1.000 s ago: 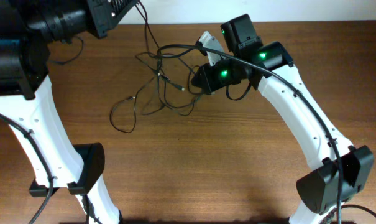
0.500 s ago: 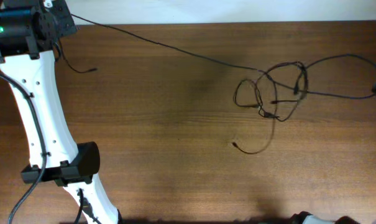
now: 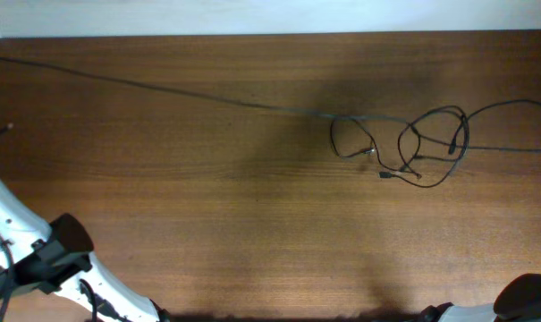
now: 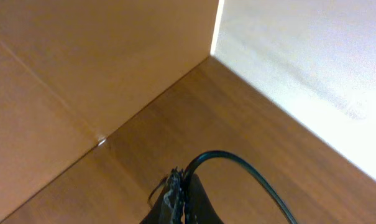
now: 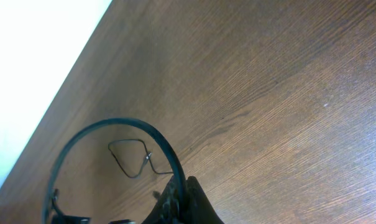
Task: Untangle cables
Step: 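Reach the left gripper to the stretched cable near the table center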
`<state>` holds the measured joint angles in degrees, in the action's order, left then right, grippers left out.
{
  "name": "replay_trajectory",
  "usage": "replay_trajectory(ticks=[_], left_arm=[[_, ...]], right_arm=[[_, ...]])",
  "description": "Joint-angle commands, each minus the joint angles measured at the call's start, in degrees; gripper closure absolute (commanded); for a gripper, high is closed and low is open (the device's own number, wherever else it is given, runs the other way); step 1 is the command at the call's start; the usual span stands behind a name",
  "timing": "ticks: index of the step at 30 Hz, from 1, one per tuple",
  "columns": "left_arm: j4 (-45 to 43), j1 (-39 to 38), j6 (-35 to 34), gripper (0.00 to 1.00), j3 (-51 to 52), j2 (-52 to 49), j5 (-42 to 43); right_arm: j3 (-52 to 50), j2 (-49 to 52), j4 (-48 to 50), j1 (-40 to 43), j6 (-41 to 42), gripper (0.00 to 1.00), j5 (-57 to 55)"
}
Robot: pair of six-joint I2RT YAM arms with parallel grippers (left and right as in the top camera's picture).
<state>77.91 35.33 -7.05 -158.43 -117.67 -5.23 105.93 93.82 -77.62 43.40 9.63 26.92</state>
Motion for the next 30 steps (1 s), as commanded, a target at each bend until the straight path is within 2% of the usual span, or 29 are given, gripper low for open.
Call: replay_trajectory(ticks=[1, 6, 9, 10, 12, 13, 14, 17, 20, 21, 22, 23, 24, 25, 26, 27, 30], left_arm=[[-2.56, 3.82, 0.87, 1.0, 0.13, 0.07, 13.07], [-13.27, 7.74, 2.05, 1.0, 0.13, 0.07, 9.31], [-9.42, 10.03, 1.64, 1.0, 0.13, 0.07, 19.12], [-3.43, 7.82, 4.11, 1.0, 0.13, 0.13, 23.63], [5.79, 1.03, 7.39, 1.0, 0.13, 0.11, 23.45], [10.64, -4.28, 9.22, 1.0, 0.15, 0.11, 22.18], [14.43, -11.61, 9.53, 1.0, 0.15, 0.04, 17.25], [15.56, -24.0, 9.51, 1.0, 3.54, -0.13, 12.26], [13.42, -35.58, 10.38, 0.98, 18.8, -0.15, 9.79], [11.26, -37.68, 10.58, 0.93, 25.38, -0.15, 7.69], [8.17, -38.88, 10.58, 0.82, 32.46, -0.15, 7.17], [6.43, -39.39, 10.64, 0.48, 36.7, -0.15, 7.39], [5.29, -39.87, 12.31, 0.21, 39.23, -0.17, 7.89], [5.01, -40.57, 17.27, 0.11, 40.57, -0.17, 10.6], [4.61, -41.77, 26.01, 0.1, 40.63, -0.17, 17.81], [3.63, -42.64, 31.19, 0.1, 40.65, -0.2, 21.99], [-1.68, -46.88, 38.07, 0.09, 40.65, -1.4, 24.52]], right_arm=[[0.15, -0.44, 0.24, -0.33, -0.83, 0.96, -0.57], [0.15, -0.44, 0.46, -0.31, -0.85, 0.96, -0.81], [0.15, -0.44, 0.31, -0.33, -0.85, 0.96, -0.52], [0.15, -0.44, 0.17, -1.05, -0.92, 0.96, -0.57], [0.15, -0.44, 0.2, -2.89, -1.9, 0.96, -0.59], [0.15, -0.44, 0.22, -4.04, -1.97, 0.96, -1.14], [0.15, -0.44, 0.22, -5.51, -1.95, 0.96, -2.56], [0.15, -0.44, 0.09, -7.3, -1.95, 0.96, -3.17], [0.15, -0.44, -0.15, -9.01, -2.36, 0.96, -3.19], [0.15, -0.44, -0.39, -9.31, -2.38, 0.96, -3.39], [0.15, -0.44, -0.48, -9.31, -2.38, 0.96, -3.41], [0.15, -0.44, -0.48, -9.31, -2.36, 0.96, -3.41], [0.15, -0.44, -0.48, -9.31, -2.36, 0.96, -3.41], [0.15, -0.44, -0.46, -9.31, -2.36, 0.96, -3.39], [0.15, -0.44, -0.46, -9.31, -2.36, 0.96, -3.39], [0.15, -0.44, -0.48, -9.31, -2.36, 0.96, -3.39], [0.15, -0.44, -0.66, -9.31, -2.36, 0.96, -3.39]])
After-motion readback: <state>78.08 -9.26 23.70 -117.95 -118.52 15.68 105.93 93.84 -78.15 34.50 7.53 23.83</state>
